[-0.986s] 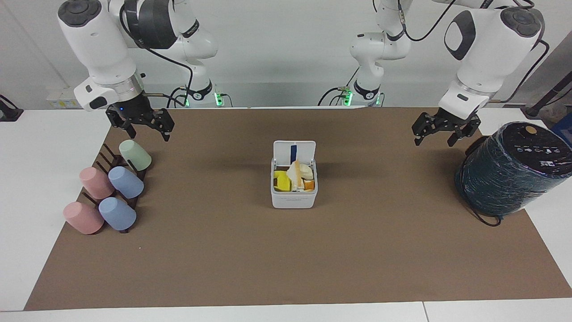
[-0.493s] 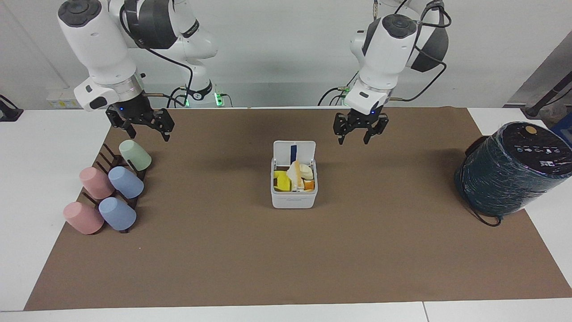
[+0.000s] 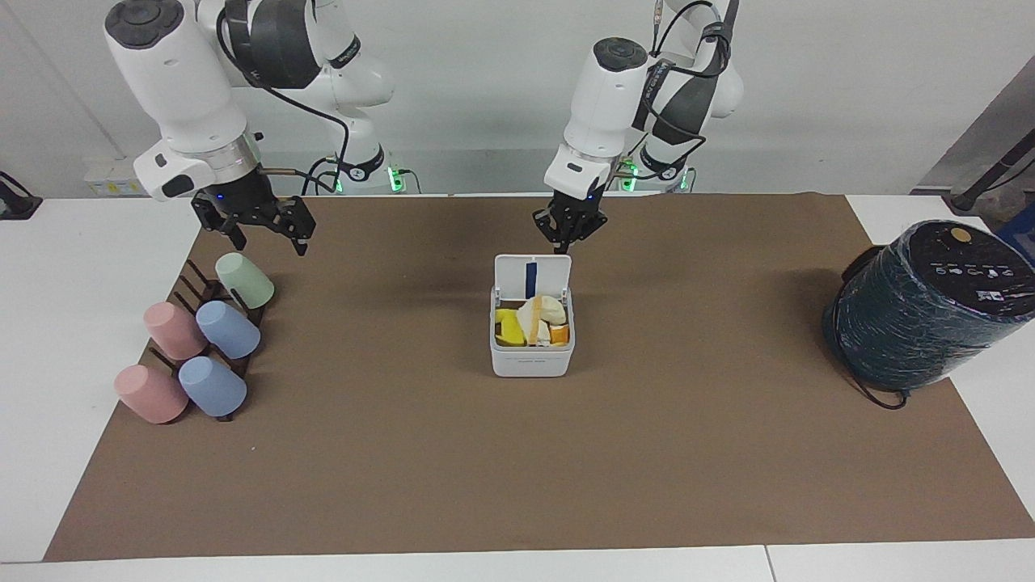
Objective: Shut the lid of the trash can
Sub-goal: 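Reach the left gripper toward the open lid of the trash can, then push the lid down over the trash can with the left gripper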
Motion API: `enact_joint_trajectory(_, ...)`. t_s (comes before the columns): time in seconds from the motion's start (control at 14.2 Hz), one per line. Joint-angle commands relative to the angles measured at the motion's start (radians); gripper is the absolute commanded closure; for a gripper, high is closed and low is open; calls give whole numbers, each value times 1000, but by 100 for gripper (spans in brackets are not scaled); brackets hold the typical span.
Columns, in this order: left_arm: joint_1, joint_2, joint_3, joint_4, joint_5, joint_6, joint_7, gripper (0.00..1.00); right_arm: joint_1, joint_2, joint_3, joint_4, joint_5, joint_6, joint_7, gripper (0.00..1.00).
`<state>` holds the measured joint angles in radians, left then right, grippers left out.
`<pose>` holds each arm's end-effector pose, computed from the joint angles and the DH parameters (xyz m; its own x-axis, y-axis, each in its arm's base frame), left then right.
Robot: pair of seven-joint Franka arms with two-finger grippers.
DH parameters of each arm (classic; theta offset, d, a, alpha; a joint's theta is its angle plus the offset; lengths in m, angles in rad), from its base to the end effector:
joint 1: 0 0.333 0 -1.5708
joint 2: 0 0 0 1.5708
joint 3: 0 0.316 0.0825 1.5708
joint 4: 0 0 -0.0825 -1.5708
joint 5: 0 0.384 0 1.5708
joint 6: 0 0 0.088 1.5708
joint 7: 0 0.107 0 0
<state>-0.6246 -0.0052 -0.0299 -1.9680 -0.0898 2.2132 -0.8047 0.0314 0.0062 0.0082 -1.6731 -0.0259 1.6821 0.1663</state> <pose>0.4576 -0.3549 0.4972 0.9724 0.2055 0.1107 0.1754 -0.9562 0.2343 0.5631 0.0198 0.5822 0.9923 -0.1235 0.0070 -0.1236 -0.9920 0.0249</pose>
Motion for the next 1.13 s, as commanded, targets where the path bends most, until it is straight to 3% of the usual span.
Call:
enact_joint_trajectory(0.0, -12, 31, 15, -23, -36, 118, -16, 100, -8, -20, -1, -22, 20, 10, -31, 0)
enact_joint_trajectory(0.49, 2, 135, 15, -12, -108, 385, -14, 100, -8, -20, -1, -22, 20, 10, -31, 0)
enact_joint_trajectory(1.06, -3, 326, 16, 57, -107, 520, -7, 100, -8, -20, -1, -22, 20, 10, -31, 0)
